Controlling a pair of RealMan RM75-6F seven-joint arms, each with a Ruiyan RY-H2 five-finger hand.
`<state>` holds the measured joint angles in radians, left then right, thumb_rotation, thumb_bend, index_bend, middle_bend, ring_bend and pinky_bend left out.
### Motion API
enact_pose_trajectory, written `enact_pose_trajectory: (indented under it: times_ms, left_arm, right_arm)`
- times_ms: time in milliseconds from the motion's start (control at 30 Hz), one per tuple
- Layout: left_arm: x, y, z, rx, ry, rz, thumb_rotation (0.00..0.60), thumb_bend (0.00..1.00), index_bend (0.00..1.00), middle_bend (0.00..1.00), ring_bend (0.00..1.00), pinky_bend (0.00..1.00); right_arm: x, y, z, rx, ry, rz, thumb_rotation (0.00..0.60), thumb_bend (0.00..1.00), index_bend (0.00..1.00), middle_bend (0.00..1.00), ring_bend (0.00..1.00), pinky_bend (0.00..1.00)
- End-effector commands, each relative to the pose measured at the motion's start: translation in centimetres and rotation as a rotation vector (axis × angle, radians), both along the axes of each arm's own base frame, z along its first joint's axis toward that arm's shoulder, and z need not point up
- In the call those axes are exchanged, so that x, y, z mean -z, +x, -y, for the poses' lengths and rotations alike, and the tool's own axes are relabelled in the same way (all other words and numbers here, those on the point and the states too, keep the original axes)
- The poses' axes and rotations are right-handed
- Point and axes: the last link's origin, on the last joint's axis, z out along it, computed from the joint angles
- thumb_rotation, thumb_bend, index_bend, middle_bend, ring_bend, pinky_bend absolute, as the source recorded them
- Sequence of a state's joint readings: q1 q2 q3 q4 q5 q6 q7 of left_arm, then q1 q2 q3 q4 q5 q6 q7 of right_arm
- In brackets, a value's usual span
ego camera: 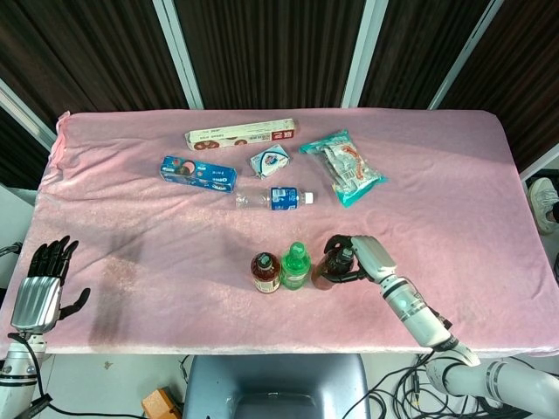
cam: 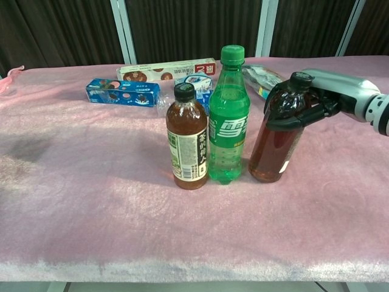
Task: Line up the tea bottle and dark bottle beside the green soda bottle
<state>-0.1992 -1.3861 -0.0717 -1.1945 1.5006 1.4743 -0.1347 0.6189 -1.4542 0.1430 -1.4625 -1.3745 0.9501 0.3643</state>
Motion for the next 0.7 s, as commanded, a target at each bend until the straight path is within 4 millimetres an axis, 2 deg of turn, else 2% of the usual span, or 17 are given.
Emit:
enact_pose_trajectory:
  times_ms: [33, 200, 333, 433, 700]
  left_arm:
    - [0.01, 0.0, 0.0, 0.0, -0.001, 0.001, 0.6, 0.3, 0.0, 0.01, 0.0, 0.0]
    - [0.01, -0.05, -0.05, -0.002, -0.002, 0.003, 0.6, 0.3, 0.0, 0.01, 0.0, 0.0]
    - [-0.02, 0.03, -0.01, 0.002, 0.003, 0.002, 0.6, 0.3, 0.0, 0.01, 0.0, 0.0]
    - [-0.04, 0.05, 0.0, 0.004, 0.004, 0.003, 0.6, 0.3, 0.0, 0.01, 0.0, 0.0]
    - [0.02, 0.07, -0.03, 0.004, 0.002, 0.003, 0.6, 0.3, 0.0, 0.01, 0.0, 0.0]
  right_arm:
    - [0.11, -0.04, 0.01, -0.003, 0.0, -0.004, 0.6, 0.4, 0.94, 0.69, 0.64, 0.55]
    - [0.32, -0.18, -0.17, -0.015, 0.017, -0.011, 0.6, 0.4, 0.79, 0.66, 0.59, 0.54]
    - [0.25, -0.33, -0.3, -0.034, 0.031, -0.021, 0.6, 0.4, 0.59, 0.52, 0.49, 0.48]
    - [0.13, -0.41, -0.43, -0.04, 0.034, -0.015, 0.6, 0.39, 0.47, 0.43, 0.42, 0.45]
    - [-0.41, -0.6, -0.62, -0.052, 0.046, -0.025, 0.6, 0.37, 0.17, 0.27, 0.28, 0.39]
